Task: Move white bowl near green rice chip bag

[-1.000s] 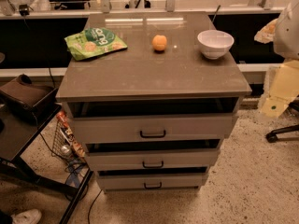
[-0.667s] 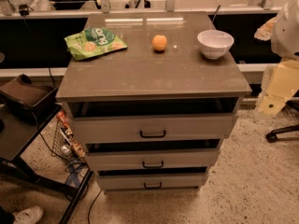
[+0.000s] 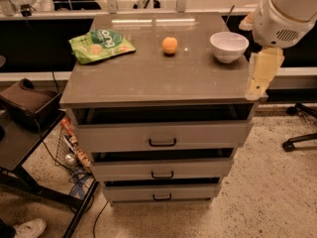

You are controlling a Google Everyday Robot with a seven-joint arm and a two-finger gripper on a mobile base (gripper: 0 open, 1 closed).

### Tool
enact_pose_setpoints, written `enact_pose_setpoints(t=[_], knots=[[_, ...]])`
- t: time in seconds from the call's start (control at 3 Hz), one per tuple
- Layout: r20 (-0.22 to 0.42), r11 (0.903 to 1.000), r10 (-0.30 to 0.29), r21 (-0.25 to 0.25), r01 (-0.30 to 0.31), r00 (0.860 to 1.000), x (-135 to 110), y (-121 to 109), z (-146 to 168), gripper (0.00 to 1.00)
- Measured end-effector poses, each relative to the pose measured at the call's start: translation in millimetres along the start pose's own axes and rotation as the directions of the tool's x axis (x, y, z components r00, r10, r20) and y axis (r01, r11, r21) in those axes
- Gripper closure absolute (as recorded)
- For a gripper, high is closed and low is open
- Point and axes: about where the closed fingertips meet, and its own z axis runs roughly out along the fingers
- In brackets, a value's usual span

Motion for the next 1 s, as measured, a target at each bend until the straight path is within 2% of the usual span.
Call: enact_pose_setpoints(t=[0.33, 0.67, 1.0], knots=[[-0.05, 0.9997, 0.023, 0.011, -0.022, 0.999, 15, -50, 43, 0.0], [-0.1, 0.9968, 0.065, 0.053, -0.06, 0.993, 30, -98, 65, 0.0], [-0.1, 0.9969, 0.064, 0.052, -0.059, 0.993, 30, -98, 65, 0.0]])
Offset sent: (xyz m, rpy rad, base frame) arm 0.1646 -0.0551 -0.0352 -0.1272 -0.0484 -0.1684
